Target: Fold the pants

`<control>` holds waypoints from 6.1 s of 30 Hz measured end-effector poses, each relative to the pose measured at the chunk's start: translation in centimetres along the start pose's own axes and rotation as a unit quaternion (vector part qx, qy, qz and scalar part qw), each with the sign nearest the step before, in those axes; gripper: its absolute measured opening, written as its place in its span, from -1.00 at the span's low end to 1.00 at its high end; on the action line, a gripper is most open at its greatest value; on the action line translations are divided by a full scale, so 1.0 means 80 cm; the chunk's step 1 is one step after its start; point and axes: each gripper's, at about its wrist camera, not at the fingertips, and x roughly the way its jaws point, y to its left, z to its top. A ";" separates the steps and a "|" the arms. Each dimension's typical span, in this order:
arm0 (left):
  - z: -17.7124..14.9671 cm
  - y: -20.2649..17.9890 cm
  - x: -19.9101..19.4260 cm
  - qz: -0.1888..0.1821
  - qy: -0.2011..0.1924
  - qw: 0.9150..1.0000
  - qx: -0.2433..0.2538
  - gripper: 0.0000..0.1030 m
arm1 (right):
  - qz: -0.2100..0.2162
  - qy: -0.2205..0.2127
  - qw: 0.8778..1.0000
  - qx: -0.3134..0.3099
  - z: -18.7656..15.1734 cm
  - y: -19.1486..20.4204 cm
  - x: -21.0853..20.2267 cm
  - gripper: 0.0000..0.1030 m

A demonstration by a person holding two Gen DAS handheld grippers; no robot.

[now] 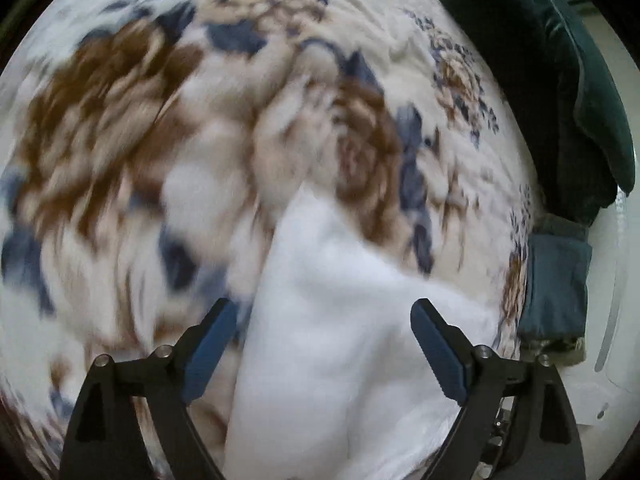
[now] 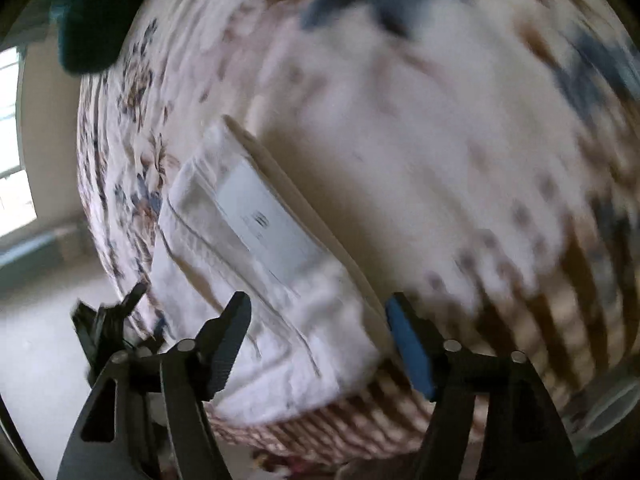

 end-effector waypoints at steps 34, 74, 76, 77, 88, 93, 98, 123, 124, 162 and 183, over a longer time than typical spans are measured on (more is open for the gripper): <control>-0.056 0.035 0.036 -0.026 0.037 0.999 0.015 0.75 | 0.128 0.018 0.992 -0.015 -0.036 -0.005 0.097 0.25; 0.347 0.104 -0.134 -0.056 -0.149 0.984 0.079 -0.44 | 0.173 -0.093 0.958 -0.208 0.030 0.538 0.243 -0.22; 0.370 0.138 -0.100 -0.044 -0.119 0.990 0.067 -0.37 | 0.154 -0.088 0.958 -0.223 0.039 0.555 0.282 -0.22; 0.374 0.149 -0.088 -0.038 -0.105 0.992 0.061 -0.30 | 0.140 -0.079 0.960 -0.228 0.043 0.557 0.303 -0.22; 0.326 0.123 -0.106 0.130 -0.144 0.977 0.090 0.92 | -0.065 -0.074 0.955 -0.279 0.031 0.537 0.324 0.79; 0.278 0.098 -0.133 0.198 -0.155 0.960 0.119 0.98 | -0.225 -0.155 0.883 -0.382 -0.025 0.585 0.281 0.84; 0.237 0.063 -0.174 0.206 -0.164 0.957 0.122 0.98 | -0.258 -0.187 0.860 -0.399 -0.065 0.604 0.223 0.85; -0.052 -0.147 -0.520 0.187 -0.266 0.931 0.168 0.98 | -0.192 -0.307 0.800 -0.478 -0.391 0.622 -0.267 0.85; -0.063 -0.152 -0.531 0.187 -0.271 0.929 0.169 0.98 | -0.190 -0.309 0.798 -0.482 -0.402 0.621 -0.278 0.85; -0.119 -0.194 -0.637 0.217 -0.376 0.888 0.153 1.00 | -0.130 -0.374 0.771 -0.499 -0.506 0.639 -0.440 0.92; -0.089 -0.184 -0.578 0.231 -0.333 0.899 0.164 1.00 | -0.160 -0.344 0.784 -0.491 -0.437 0.624 -0.353 0.94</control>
